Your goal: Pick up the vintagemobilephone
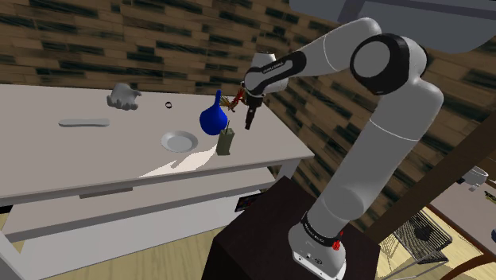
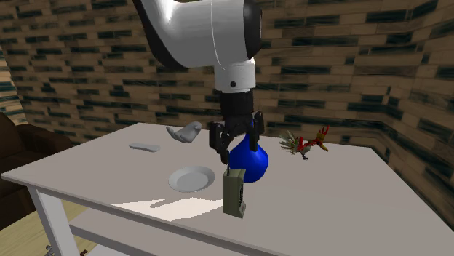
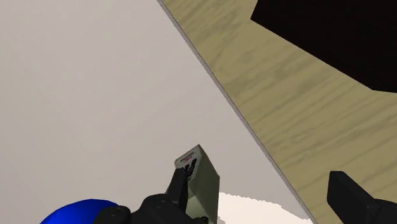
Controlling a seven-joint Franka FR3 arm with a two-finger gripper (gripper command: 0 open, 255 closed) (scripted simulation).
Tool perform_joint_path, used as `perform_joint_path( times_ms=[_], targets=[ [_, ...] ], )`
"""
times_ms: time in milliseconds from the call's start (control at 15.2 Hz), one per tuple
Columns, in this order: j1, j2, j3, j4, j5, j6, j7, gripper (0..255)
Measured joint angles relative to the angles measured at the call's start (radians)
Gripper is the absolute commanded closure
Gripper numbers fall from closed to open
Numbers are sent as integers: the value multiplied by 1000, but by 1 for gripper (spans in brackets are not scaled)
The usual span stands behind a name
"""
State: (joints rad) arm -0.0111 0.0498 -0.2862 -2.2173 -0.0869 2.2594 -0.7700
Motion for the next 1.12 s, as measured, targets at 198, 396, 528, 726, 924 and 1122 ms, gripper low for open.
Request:
perform_joint_path(
  times_ms=[198,396,528,726,924,1122],
  targets=[
    [-12,123,5,85,48,36,-85,0],
    [-32,248,21,192,93,50,-161,0],
    [-49,326,36,261,117,58,-209,0],
    [-75,433,58,362,142,63,-267,0],
    [-83,477,66,386,151,82,-281,0],
    [-88,510,72,388,159,113,-286,0]
  ],
)
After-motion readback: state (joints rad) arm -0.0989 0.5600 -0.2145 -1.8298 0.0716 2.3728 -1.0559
